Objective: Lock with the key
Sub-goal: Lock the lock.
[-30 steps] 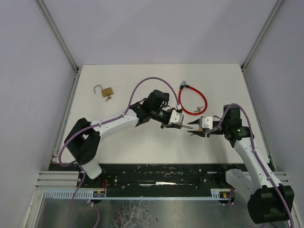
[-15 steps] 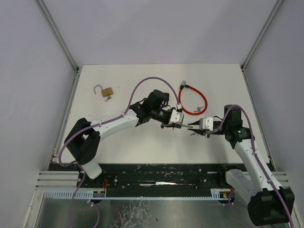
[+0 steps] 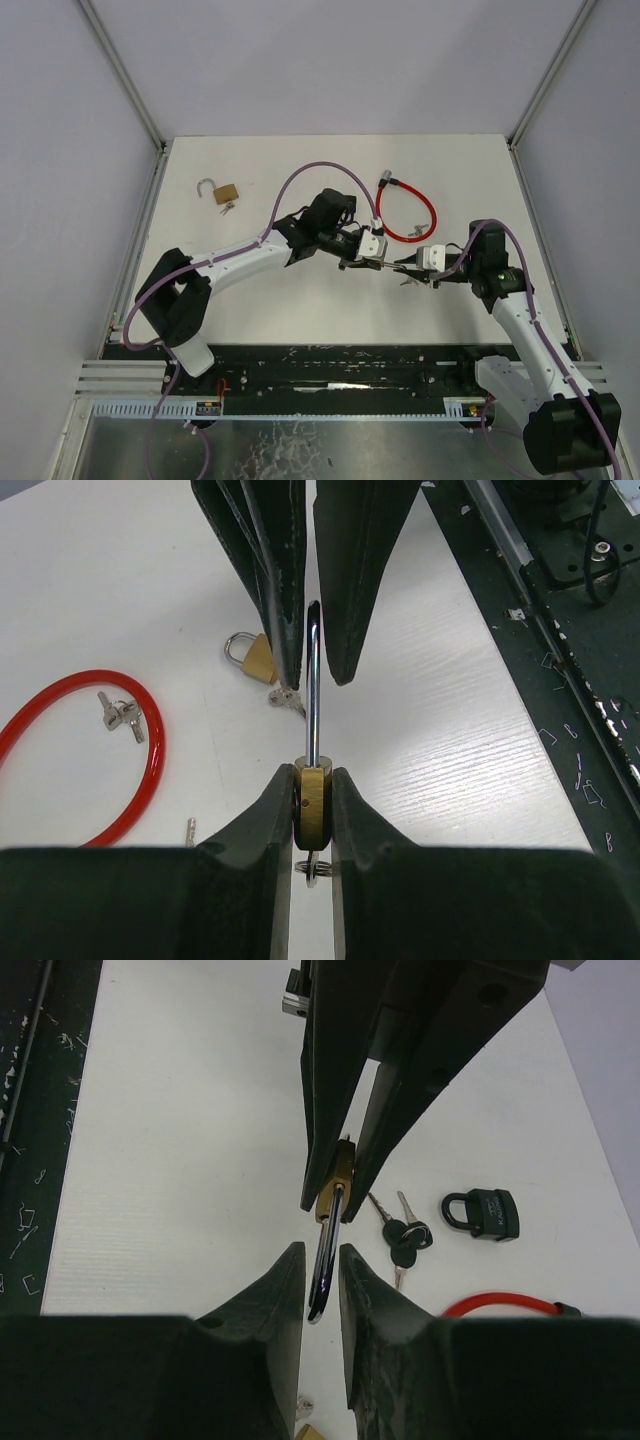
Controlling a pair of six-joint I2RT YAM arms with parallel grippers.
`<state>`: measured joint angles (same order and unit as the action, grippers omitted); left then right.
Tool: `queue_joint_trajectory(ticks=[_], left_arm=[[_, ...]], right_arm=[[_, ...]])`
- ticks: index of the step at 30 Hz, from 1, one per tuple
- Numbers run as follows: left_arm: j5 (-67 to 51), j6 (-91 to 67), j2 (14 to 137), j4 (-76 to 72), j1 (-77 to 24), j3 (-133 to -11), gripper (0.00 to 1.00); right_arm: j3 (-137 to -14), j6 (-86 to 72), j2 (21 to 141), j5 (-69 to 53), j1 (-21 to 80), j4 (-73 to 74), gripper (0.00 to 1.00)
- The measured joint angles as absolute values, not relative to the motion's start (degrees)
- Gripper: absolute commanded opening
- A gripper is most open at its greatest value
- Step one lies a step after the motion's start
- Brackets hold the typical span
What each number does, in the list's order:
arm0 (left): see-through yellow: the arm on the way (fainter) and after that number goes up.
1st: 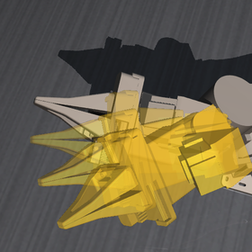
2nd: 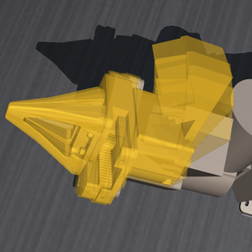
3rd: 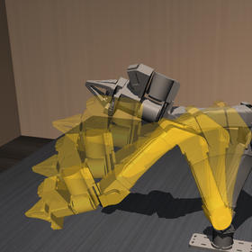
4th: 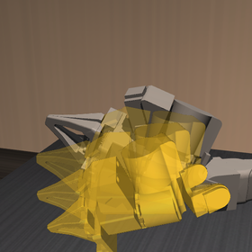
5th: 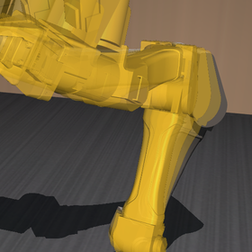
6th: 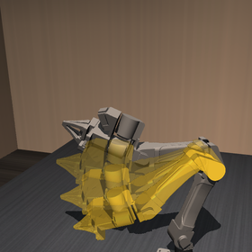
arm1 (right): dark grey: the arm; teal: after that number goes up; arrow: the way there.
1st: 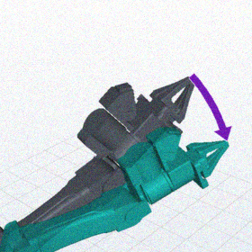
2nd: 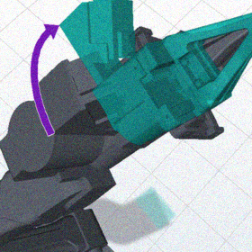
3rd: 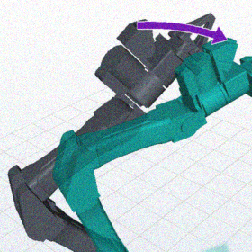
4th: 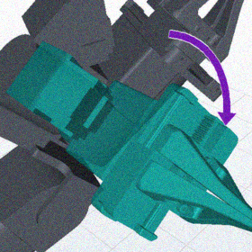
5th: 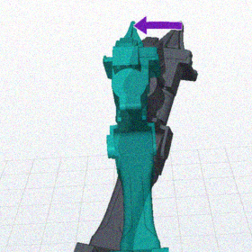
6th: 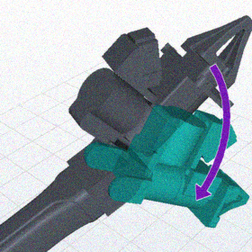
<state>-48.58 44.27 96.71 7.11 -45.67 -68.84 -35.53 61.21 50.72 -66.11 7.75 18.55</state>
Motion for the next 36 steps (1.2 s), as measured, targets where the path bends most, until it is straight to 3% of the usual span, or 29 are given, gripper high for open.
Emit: queue_joint_trajectory(ticks=[4, 9, 11, 17, 21, 36], left_arm=[[-48.6, 44.2, 96.7, 6.9, -45.7, -68.8, 0.00], [-48.5, 43.9, 96.7, 6.9, -45.7, -68.8, 0.00], [-48.5, 43.7, 96.7, 6.9, -45.6, -68.8, 0.02], [-48.5, 42.8, 96.7, 5.7, -45.7, -68.6, 0.35], [-46.8, 41.3, 95.8, 0.6, -45.7, -65.7, 0.45], [-47.2, 36.4, 92.2, -11.1, -43.5, -59.9, 0.48]], right_arm=[[-35.4, 60.6, 50.9, -65.4, 7.9, 18.3, 0.18], [-35.4, 59.8, 50.9, -65.1, 7.9, 17.2, 0.00], [-35.4, 58.3, 50.8, -64.9, 7.9, 16.6, 0.00], [-35.5, 53.6, 49.3, -64.8, 7.5, 16.5, 0.00], [-36.5, 49.0, 48.9, -66.6, 6.7, 16.4, 0.00], [-40.4, 40.2, 49.4, -68.6, 3.0, 17.7, 0.00]])
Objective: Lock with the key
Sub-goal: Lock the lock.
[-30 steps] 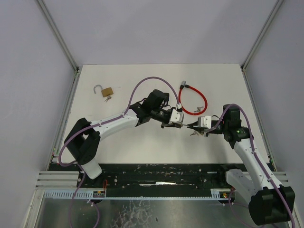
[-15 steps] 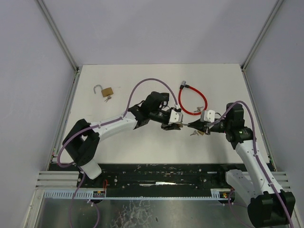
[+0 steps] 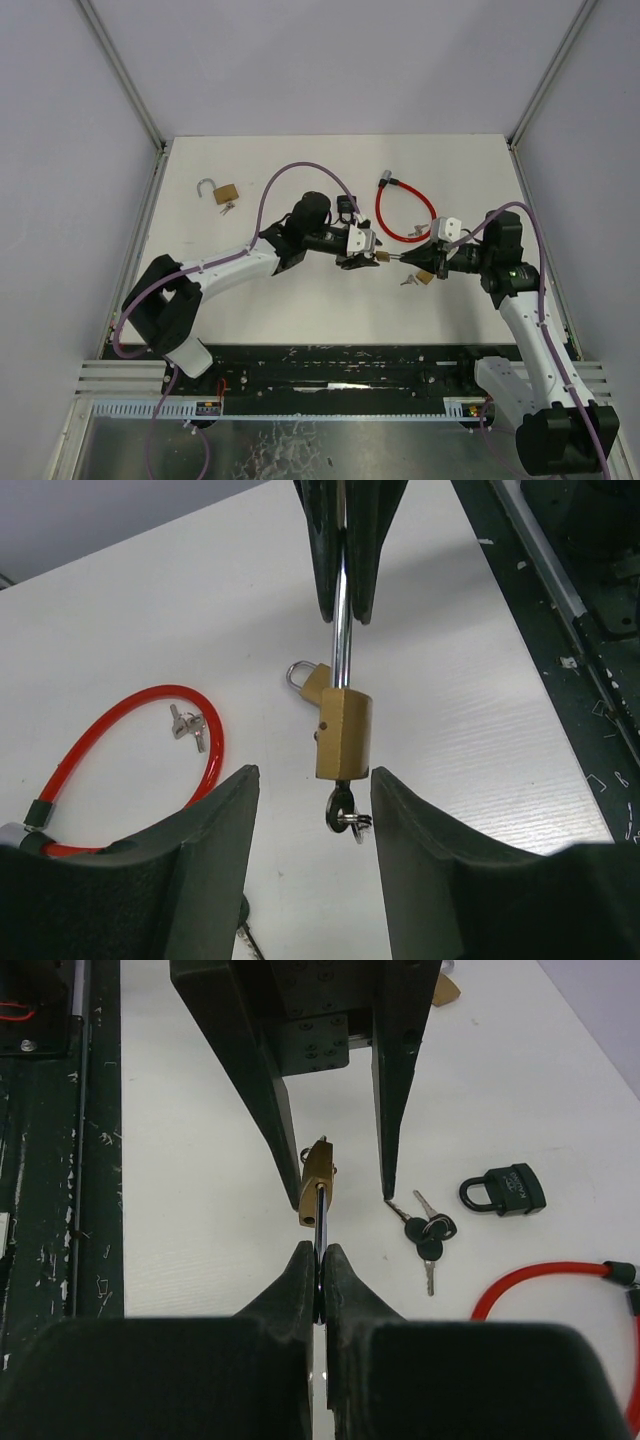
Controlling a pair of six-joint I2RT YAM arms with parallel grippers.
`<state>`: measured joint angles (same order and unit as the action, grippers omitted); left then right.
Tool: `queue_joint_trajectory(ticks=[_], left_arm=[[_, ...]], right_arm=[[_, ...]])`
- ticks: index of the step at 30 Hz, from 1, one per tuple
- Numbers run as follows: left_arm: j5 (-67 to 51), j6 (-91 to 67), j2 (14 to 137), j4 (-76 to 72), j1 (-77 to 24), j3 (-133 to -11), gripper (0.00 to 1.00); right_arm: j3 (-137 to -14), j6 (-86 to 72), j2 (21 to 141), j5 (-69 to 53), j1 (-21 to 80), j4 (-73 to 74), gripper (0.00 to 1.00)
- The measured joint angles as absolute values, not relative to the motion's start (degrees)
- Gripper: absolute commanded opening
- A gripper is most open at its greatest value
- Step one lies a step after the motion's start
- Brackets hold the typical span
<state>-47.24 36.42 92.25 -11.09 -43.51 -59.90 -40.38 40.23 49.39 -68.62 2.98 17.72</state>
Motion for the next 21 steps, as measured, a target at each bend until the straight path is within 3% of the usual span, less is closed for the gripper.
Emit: queue_joint_trajectory(ticks=[7, 15, 21], left_arm=[[-47.8, 34.1, 92.2, -14.5, -43.4, -59.6, 0.45], [-50.6, 33.5, 92.5, -13.1, -43.3, -60.6, 0.32], [-52.9, 34.2, 93.9, -10.2, -43.3, -63.3, 0.06]], right_arm=[[-40.4, 40.0, 51.0, -68.6, 3.0, 18.2, 0.00], [-40.4, 39.8, 51.5, -68.5, 3.0, 18.1, 0.00], [-40.4, 39.9, 51.5, -68.4, 3.0, 18.0, 0.00]])
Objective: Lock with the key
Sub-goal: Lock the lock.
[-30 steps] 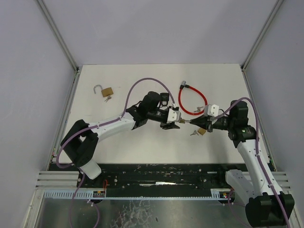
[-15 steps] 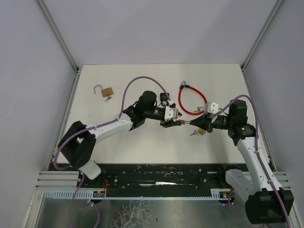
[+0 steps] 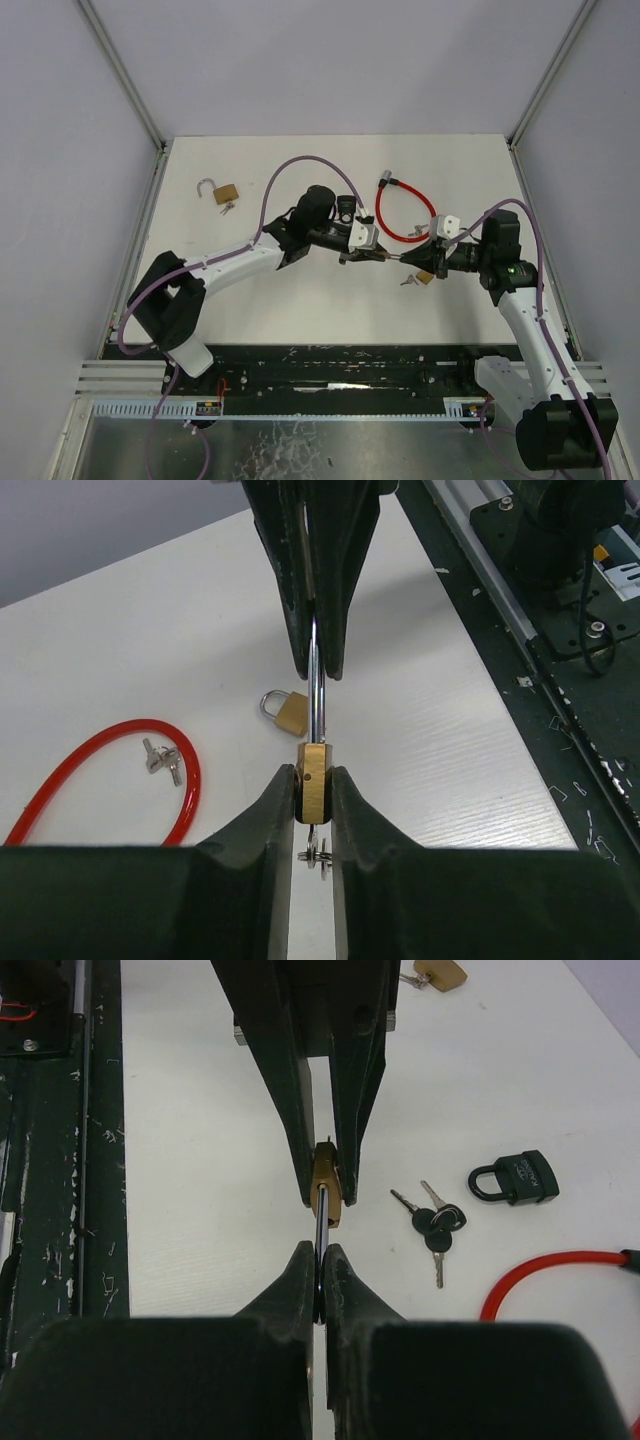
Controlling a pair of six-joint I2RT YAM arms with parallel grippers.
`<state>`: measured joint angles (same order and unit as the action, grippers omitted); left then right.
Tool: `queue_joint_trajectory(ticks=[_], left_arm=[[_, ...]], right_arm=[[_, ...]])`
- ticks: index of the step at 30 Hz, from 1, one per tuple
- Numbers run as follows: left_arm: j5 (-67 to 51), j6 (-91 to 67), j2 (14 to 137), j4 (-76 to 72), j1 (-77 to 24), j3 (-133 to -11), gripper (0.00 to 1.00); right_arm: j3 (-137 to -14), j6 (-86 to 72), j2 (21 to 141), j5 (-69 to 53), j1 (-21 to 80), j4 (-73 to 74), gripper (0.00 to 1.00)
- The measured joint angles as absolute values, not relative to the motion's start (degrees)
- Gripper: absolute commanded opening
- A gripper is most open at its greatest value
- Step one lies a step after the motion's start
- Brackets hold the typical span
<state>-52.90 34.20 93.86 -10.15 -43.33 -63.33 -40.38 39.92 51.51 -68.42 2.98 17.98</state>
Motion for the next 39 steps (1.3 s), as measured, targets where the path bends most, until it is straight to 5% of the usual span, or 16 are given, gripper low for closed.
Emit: queue_joint_trajectory(ticks=[17, 39], left_arm=[[-58.0, 38.1, 96.9, -0.1, -42.7, -69.8, 0.00], [-51.9, 31.9, 93.1, -13.3, -42.8, -60.9, 0.00]], right_arm=[[-40.1, 42.9, 50.8, -68.7, 2.9, 18.8, 0.00], [-37.8, 31.7, 52.4, -69.5, 3.8, 10.2, 0.00]])
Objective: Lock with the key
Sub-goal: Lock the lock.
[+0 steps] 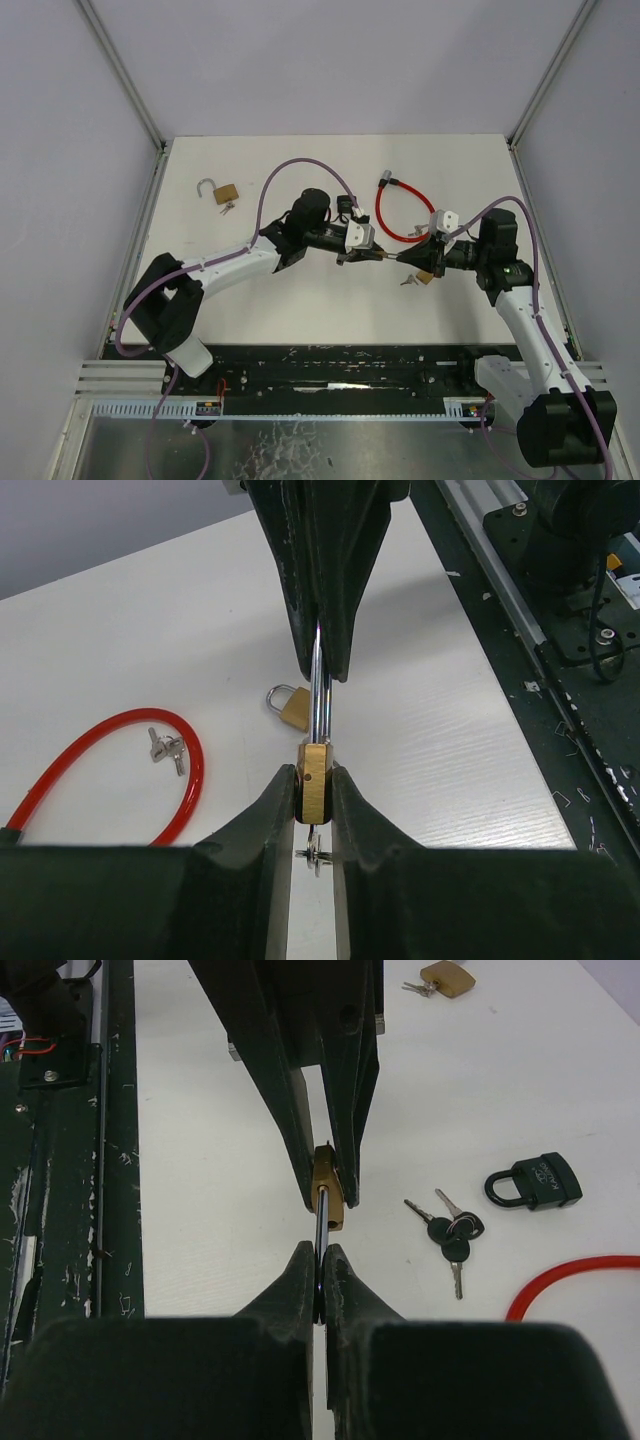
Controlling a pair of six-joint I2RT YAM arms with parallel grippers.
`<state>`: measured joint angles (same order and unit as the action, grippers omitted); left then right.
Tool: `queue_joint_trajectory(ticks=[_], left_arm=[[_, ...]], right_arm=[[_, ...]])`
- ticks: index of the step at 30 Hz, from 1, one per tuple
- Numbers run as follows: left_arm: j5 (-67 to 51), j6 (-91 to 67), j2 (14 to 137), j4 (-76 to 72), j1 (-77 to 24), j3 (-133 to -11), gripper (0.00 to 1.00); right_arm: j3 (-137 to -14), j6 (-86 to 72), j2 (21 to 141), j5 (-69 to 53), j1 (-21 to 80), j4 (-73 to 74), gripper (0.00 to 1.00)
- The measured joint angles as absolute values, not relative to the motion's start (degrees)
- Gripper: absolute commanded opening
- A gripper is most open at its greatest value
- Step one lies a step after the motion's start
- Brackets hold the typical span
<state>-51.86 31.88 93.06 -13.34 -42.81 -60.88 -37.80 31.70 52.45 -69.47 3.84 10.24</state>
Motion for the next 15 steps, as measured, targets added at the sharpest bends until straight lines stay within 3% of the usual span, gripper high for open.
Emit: queue_joint_trajectory(ticks=[15], left_arm=[[-53.8, 34.0, 92.9, -12.4, -43.1, -61.2, 0.00]], right_arm=[[-38.4, 32.5, 52.5, -69.7, 4.1, 11.0, 0.00]])
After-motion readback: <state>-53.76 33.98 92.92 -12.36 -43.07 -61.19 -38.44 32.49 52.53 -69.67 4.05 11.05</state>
